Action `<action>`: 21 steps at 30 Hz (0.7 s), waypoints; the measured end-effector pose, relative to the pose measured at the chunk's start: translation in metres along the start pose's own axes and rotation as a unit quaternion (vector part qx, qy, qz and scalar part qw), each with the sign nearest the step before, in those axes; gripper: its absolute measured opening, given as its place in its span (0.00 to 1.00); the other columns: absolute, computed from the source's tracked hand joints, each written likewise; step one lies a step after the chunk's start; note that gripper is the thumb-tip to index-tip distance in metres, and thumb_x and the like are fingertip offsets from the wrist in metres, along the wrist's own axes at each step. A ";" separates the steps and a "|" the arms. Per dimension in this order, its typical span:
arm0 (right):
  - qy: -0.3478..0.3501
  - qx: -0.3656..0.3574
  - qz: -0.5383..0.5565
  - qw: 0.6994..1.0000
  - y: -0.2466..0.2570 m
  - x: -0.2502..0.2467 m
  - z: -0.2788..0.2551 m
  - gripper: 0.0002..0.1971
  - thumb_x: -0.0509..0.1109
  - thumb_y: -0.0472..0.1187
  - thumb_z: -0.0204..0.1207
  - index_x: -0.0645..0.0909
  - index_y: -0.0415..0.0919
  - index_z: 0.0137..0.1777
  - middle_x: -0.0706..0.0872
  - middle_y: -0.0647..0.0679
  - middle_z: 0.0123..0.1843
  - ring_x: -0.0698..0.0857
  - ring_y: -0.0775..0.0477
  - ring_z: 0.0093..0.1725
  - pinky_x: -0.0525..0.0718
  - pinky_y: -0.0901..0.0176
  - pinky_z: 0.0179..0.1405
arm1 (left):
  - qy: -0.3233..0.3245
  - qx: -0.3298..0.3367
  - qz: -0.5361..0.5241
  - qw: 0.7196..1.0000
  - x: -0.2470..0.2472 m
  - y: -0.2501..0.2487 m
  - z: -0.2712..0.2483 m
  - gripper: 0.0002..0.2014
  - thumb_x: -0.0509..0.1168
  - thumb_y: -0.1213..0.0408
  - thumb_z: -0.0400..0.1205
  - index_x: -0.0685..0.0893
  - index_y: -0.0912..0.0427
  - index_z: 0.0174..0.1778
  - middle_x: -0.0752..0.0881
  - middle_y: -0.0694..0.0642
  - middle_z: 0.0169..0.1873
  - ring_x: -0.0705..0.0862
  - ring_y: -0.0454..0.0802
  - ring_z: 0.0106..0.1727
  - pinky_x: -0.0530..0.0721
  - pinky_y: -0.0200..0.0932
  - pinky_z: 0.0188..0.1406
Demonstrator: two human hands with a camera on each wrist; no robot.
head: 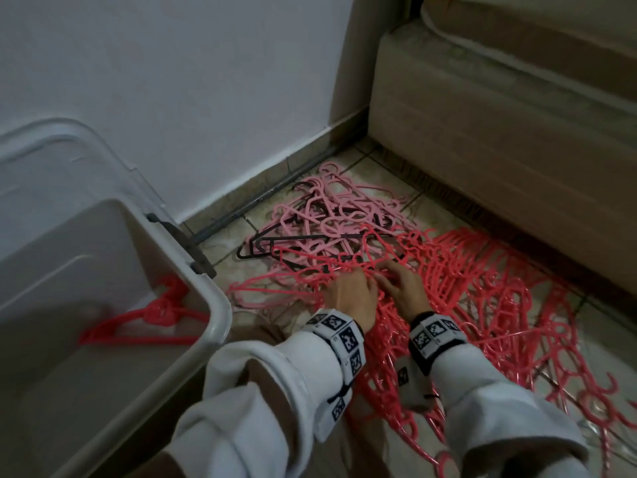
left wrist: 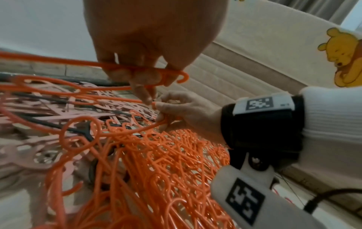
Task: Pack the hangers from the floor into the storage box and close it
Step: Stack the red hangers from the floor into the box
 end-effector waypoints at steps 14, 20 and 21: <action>0.027 0.063 0.155 0.986 -0.028 0.010 0.002 0.06 0.58 0.32 0.82 0.75 0.38 0.54 0.82 0.45 0.40 0.85 0.59 0.34 0.83 0.72 0.33 | 0.156 0.068 -0.116 0.979 0.045 0.011 -0.019 0.10 0.59 0.65 0.83 0.80 0.63 0.57 0.85 0.62 0.45 0.82 0.55 0.44 0.73 0.40 0.40; 0.034 0.179 0.338 0.923 -0.062 0.012 -0.018 0.12 0.54 0.25 0.80 0.76 0.38 0.44 0.87 0.53 0.26 0.85 0.61 0.28 0.83 0.70 0.31 | 0.217 0.102 -0.136 0.961 0.073 -0.011 -0.036 0.14 0.61 0.66 0.81 0.77 0.60 0.63 0.85 0.62 0.47 0.84 0.56 0.46 0.81 0.47 0.51; 0.039 0.182 0.312 0.932 -0.068 0.010 -0.022 0.12 0.55 0.24 0.80 0.77 0.37 0.44 0.87 0.53 0.26 0.85 0.62 0.29 0.83 0.68 0.35 | 0.229 0.103 -0.124 0.960 0.077 -0.012 -0.038 0.15 0.60 0.67 0.81 0.76 0.60 0.64 0.86 0.63 0.49 0.84 0.59 0.50 0.82 0.48 0.53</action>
Point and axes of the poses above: each hand's wrist, its own z-axis towards the middle knuckle, its own x-axis out of the palm, y = z × x, the point moved 7 cm from there along z, towards the middle knuckle
